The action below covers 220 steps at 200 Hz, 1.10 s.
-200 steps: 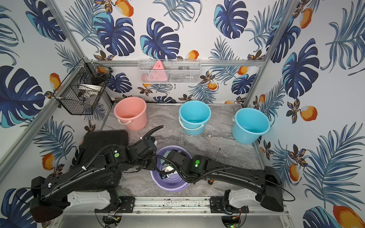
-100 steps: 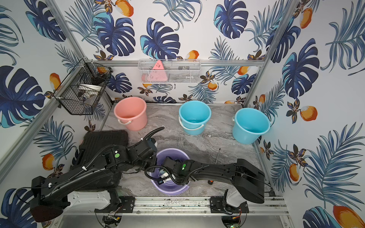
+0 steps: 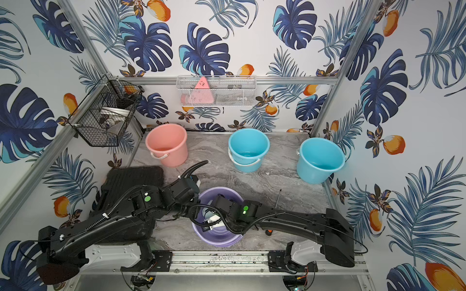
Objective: Wipe the inside of the bucket with a cloth
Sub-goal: Wipe the dirt from the bucket.
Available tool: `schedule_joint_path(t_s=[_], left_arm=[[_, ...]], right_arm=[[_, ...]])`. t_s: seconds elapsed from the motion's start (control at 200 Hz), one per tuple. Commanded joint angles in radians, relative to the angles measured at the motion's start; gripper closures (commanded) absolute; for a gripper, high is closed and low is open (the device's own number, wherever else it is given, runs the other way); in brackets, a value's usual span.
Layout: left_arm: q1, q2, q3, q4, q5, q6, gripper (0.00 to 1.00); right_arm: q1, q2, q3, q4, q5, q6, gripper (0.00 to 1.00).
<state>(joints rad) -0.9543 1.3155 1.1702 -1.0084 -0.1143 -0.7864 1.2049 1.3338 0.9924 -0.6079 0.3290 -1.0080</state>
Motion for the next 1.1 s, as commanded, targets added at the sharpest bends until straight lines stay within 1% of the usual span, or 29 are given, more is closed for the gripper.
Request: schedule_joint_path(t_s=[0.0, 0.13, 0.21, 0.36, 0.495, 0.6, 0.665, 0.811, 0.951, 1.096], left_arm=[[0.002, -0.008, -0.001, 0.018, -0.033, -0.005, 1.0], [0.002, -0.014, -0.005, 0.017, -0.038, -0.006, 1.0], [0.002, -0.015, -0.006, 0.017, -0.038, -0.008, 1.0], [0.002, -0.019, -0.001, 0.009, -0.051, -0.009, 1.0], [0.002, -0.025, -0.003, 0.014, -0.055, -0.013, 1.0], [0.002, -0.022, 0.001, 0.013, -0.056, -0.011, 1.0], [0.002, -0.022, 0.0, 0.014, -0.056, -0.011, 1.0], [0.002, -0.025, -0.008, 0.019, -0.054, -0.016, 1.0], [0.002, -0.033, -0.009, 0.016, -0.06, -0.019, 1.0], [0.002, -0.041, -0.012, 0.016, -0.061, -0.023, 1.0]], right_arm=[[0.002, -0.067, 0.036, -0.137, -0.041, 0.034, 1.0], [0.001, -0.153, 0.078, -0.199, -0.076, 0.068, 1.0], [0.001, -0.18, 0.132, -0.267, -0.105, 0.11, 1.0], [0.001, -0.199, 0.258, -0.389, -0.121, 0.271, 1.0], [0.001, -0.207, 0.329, -0.424, -0.12, 0.485, 1.0], [0.001, -0.195, 0.371, -0.429, -0.105, 0.715, 1.0], [0.001, -0.178, 0.396, -0.443, -0.068, 0.864, 1.0], [-0.004, -0.08, 0.497, -0.587, -0.02, 1.182, 1.0], [-0.033, 0.053, 0.612, -0.772, -0.099, 1.382, 1.0], [-0.062, 0.114, 0.647, -0.833, -0.23, 1.496, 1.0]])
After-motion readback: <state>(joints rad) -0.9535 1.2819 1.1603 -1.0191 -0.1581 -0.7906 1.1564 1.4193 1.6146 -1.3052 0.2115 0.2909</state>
